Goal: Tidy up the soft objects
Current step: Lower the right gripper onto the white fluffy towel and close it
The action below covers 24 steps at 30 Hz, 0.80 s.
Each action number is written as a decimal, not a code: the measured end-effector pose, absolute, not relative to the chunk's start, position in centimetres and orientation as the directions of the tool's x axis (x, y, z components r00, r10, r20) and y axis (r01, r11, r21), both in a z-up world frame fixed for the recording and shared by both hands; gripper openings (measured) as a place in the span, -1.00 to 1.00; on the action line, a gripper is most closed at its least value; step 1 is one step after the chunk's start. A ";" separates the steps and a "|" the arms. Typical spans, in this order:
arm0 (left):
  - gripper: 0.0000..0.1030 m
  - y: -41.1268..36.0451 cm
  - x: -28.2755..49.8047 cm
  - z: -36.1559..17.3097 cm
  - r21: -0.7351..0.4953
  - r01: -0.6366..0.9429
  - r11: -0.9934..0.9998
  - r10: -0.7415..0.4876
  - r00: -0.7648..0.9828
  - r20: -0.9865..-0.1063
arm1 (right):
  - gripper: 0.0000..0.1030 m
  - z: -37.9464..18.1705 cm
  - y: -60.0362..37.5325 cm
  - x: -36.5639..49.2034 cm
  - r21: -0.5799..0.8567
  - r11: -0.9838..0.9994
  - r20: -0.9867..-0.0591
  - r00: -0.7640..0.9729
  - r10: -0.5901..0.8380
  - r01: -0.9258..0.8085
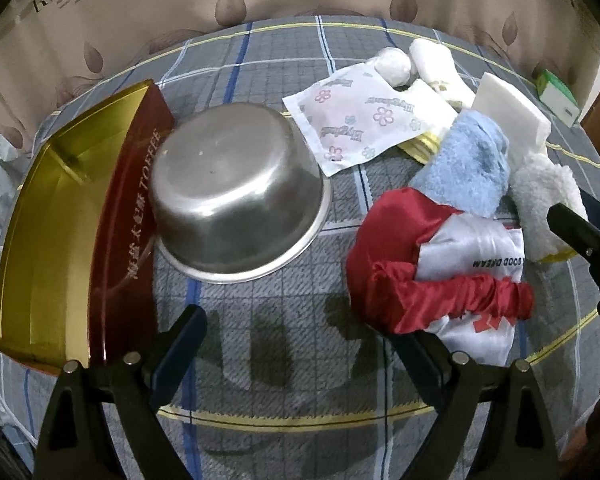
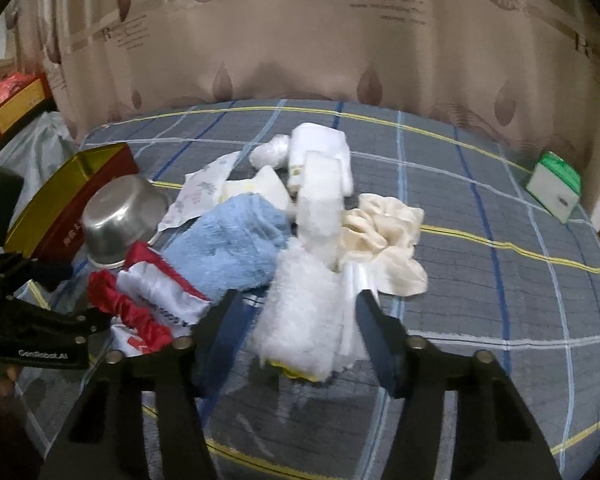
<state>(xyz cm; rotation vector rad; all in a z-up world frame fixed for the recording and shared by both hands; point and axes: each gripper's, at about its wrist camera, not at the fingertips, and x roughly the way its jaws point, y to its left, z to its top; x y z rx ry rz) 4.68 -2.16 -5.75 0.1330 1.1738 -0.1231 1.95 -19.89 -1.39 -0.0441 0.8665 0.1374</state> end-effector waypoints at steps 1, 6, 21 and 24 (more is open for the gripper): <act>0.83 -2.3 4.7 -5.8 0.042 0.169 0.985 -0.026 0.382 -0.924 | -0.08 -1.5 -19.8 2.0 0.030 0.988 -0.761 0.637 0.120 -0.151; 0.83 -2.6 5.1 -5.9 0.047 0.172 0.984 -0.021 0.374 -0.927 | -0.14 -1.5 -19.4 2.0 0.037 0.985 -0.749 0.648 0.138 -0.166; 0.83 -2.7 5.3 -6.3 0.041 0.163 0.986 -0.022 0.366 -0.930 | -0.09 0.3 -16.5 0.5 0.001 0.961 -0.734 0.653 0.189 -0.277; 0.83 -2.6 5.1 -6.1 0.040 0.164 0.986 -0.024 0.370 -0.929 | 0.06 -0.9 -16.1 0.7 0.007 0.963 -0.766 0.618 0.179 -0.270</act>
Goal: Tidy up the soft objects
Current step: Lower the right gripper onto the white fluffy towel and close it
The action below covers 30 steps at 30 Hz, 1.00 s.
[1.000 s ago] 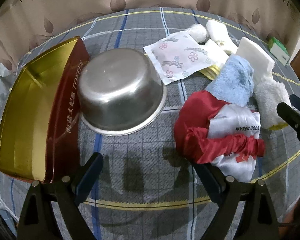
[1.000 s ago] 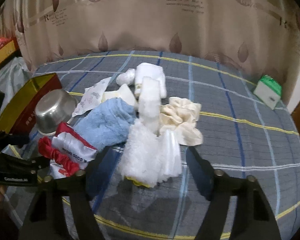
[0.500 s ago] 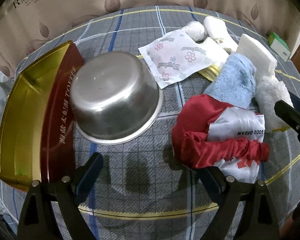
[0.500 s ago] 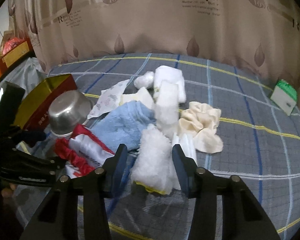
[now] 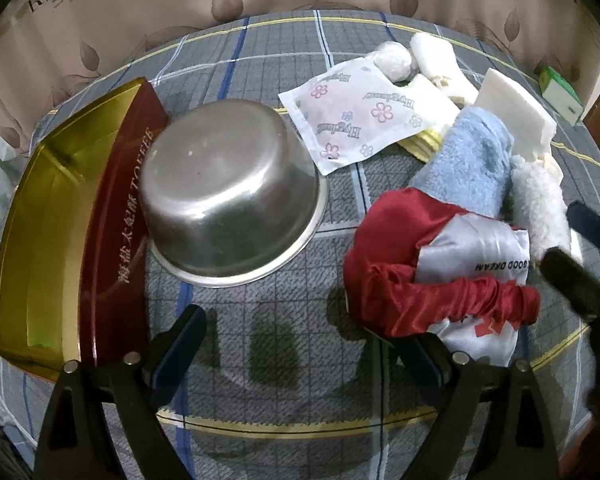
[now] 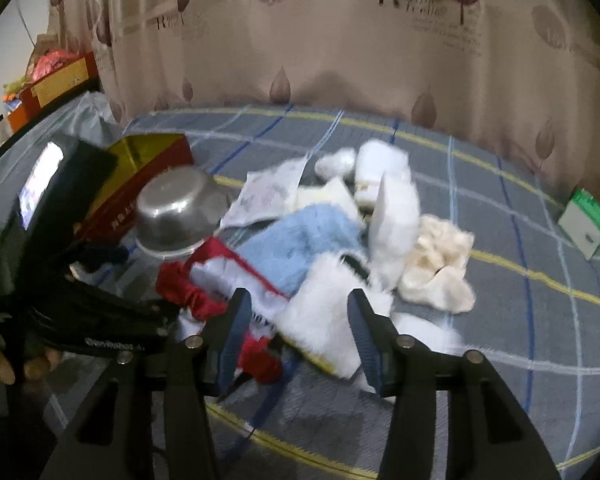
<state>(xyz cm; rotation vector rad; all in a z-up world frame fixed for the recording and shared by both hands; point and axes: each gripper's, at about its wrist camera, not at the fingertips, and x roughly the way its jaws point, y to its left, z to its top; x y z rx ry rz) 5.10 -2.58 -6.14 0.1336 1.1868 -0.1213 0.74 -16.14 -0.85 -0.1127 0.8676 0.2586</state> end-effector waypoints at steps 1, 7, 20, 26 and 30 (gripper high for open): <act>0.83 -2.5 5.0 -6.1 0.039 0.165 0.986 -0.026 0.371 -0.928 | 0.14 -1.3 -16.1 0.9 -0.021 0.969 -0.777 0.614 0.139 -0.246; 0.83 -2.2 4.9 -6.2 0.029 0.167 0.986 -0.034 0.363 -0.931 | 0.21 -2.5 -16.7 1.9 -0.037 0.983 -0.787 0.611 0.081 -0.178; 0.83 -1.9 4.4 -5.7 0.018 0.189 0.982 -0.052 0.358 -0.932 | -0.24 -3.6 -18.1 4.3 0.061 0.991 -0.803 0.584 0.118 -0.115; 0.83 -1.8 3.7 -5.2 -0.027 0.203 0.979 -0.096 0.338 -0.936 | -0.46 -2.9 -17.9 3.3 0.047 0.989 -0.792 0.599 0.122 -0.140; 0.83 -2.1 3.2 -4.8 -0.116 0.215 0.970 -0.181 0.313 -0.932 | -0.46 -1.4 -18.5 2.2 0.084 0.986 -0.758 0.634 0.155 -0.142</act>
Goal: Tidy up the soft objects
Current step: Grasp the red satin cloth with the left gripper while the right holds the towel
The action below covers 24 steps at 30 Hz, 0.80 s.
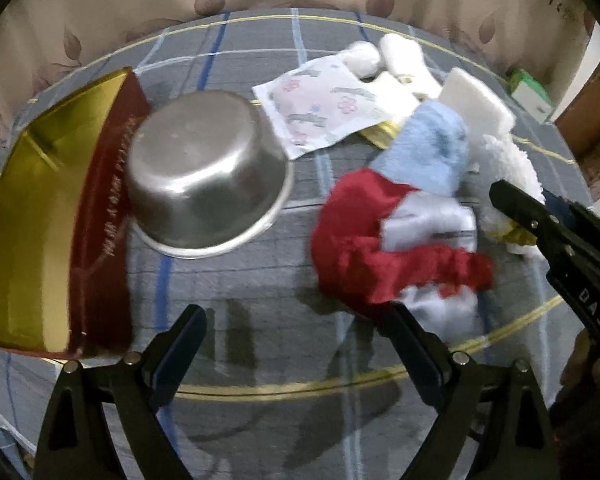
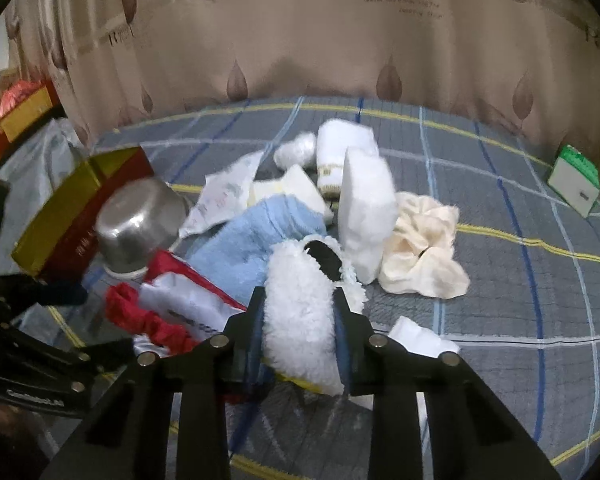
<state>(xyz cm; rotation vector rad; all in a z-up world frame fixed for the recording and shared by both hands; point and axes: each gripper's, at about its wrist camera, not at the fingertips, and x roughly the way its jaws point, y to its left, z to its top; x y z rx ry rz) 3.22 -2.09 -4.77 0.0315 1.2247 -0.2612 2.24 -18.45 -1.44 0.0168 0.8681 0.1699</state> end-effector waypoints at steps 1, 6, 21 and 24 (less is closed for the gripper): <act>0.83 -2.2 3.1 -4.7 -0.146 0.221 0.964 -0.211 0.305 -0.929 | -0.46 -1.0 -18.7 1.8 0.101 0.984 -0.748 0.641 0.172 -0.146; 0.83 -3.8 3.0 -4.3 -0.214 0.267 0.940 -0.286 0.271 -0.919 | -0.46 0.0 -19.2 0.0 0.108 0.983 -0.730 0.660 0.179 -0.147; 0.83 -7.0 5.8 -6.2 -0.105 0.309 0.945 -0.200 0.294 -0.935 | -0.46 -0.2 -20.6 -1.3 0.161 0.978 -0.711 0.670 0.211 -0.137; 0.82 -7.2 5.8 -6.3 -0.101 0.306 0.947 -0.199 0.308 -0.930 | -0.46 -0.3 -20.7 -1.4 0.162 0.977 -0.711 0.670 0.212 -0.137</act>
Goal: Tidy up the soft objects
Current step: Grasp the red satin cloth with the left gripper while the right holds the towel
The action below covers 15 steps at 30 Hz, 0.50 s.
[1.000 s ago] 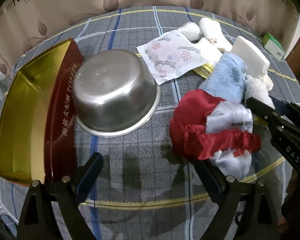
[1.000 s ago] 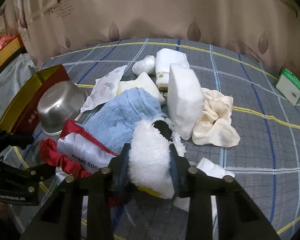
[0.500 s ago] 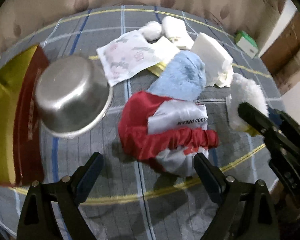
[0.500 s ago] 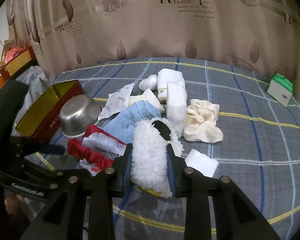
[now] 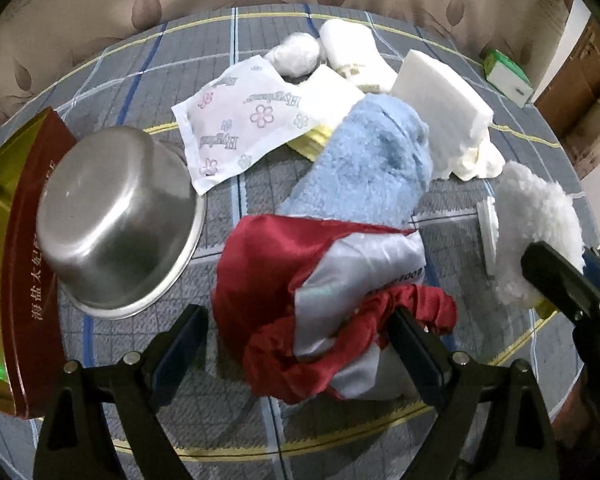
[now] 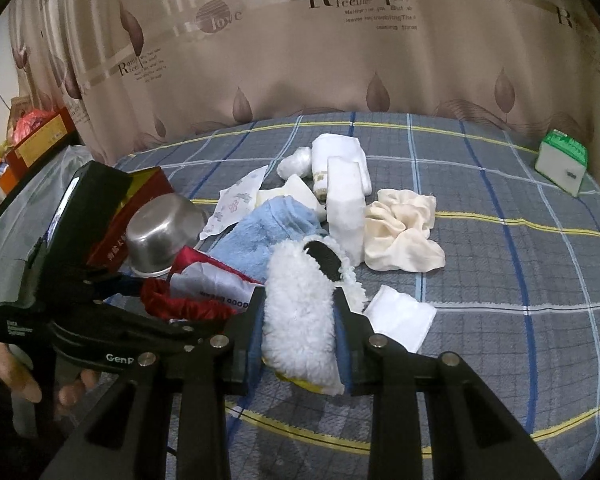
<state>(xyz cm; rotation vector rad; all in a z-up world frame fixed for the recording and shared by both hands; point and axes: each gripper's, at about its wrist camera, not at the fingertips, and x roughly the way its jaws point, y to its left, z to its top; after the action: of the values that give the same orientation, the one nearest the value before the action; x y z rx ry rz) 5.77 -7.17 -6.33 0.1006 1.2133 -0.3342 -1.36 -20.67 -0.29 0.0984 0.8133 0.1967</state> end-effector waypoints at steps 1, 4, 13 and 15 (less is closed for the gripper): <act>0.81 -7.3 5.8 -6.3 -0.104 0.307 0.946 -0.203 0.311 -0.928 | -0.46 -0.3 -20.7 -1.3 0.161 0.977 -0.712 0.670 0.211 -0.137; 0.24 -7.3 5.3 -5.9 -0.121 0.335 0.934 -0.232 0.314 -0.921 | -0.46 -0.3 -20.8 -1.4 0.168 0.976 -0.706 0.674 0.217 -0.138; -0.59 -6.5 3.1 -4.0 -0.191 0.352 0.916 -0.301 0.290 -0.909 | -0.46 -0.2 -20.9 -1.7 0.163 0.976 -0.703 0.677 0.218 -0.145; -0.59 -6.4 2.7 -3.8 -0.199 0.355 0.914 -0.308 0.286 -0.907 | -0.46 -0.1 -20.8 -1.8 0.161 0.976 -0.703 0.677 0.220 -0.149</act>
<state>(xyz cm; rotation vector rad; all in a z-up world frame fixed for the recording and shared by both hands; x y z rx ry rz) 2.70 -6.36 -3.79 0.0443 1.2021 -0.4433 -1.76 -20.79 -0.11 0.0928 0.8010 0.2077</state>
